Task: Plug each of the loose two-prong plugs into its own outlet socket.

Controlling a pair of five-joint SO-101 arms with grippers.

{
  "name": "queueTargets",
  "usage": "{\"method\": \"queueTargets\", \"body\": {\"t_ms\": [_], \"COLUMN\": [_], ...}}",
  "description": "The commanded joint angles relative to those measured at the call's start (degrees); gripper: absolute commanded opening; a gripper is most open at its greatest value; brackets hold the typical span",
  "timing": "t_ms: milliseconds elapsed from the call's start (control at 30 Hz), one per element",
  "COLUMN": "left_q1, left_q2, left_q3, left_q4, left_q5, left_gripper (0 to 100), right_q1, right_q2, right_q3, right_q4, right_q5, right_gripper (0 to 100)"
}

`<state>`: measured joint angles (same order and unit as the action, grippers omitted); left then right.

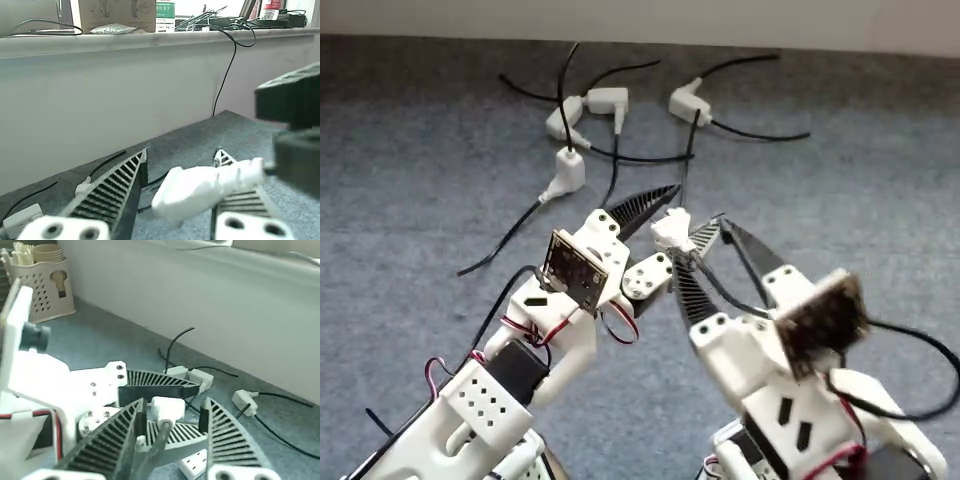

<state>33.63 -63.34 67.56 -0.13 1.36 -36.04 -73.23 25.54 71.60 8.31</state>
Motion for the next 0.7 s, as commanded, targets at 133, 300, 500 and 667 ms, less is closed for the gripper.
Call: {"method": "queueTargets", "body": {"t_ms": [133,300,500,667], "left_q1": [0.5,0.3,0.2,-0.1], "left_q2": [-0.3,-0.3,-0.3,-0.2], "left_q3": [-2.7,-2.5,-2.3,-0.9], "left_q4": [-1.3,-1.3,-1.3,-1.2], "left_q5": [-0.2,-0.2,-0.2,-0.4], "left_gripper": [21,21,21,21], "right_q1": [-3.8,-3.6,-2.2,7.2], "right_q2": [11.6,14.3,11.3,8.9], "right_q3": [-6.6,-7.6,-7.9,-9.6], "right_q4": [-2.1,1.3,4.4,1.3], "right_q5": [-0.3,1.4,7.6,7.5], "right_gripper": [17.1,15.2,1.2,2.3]}}
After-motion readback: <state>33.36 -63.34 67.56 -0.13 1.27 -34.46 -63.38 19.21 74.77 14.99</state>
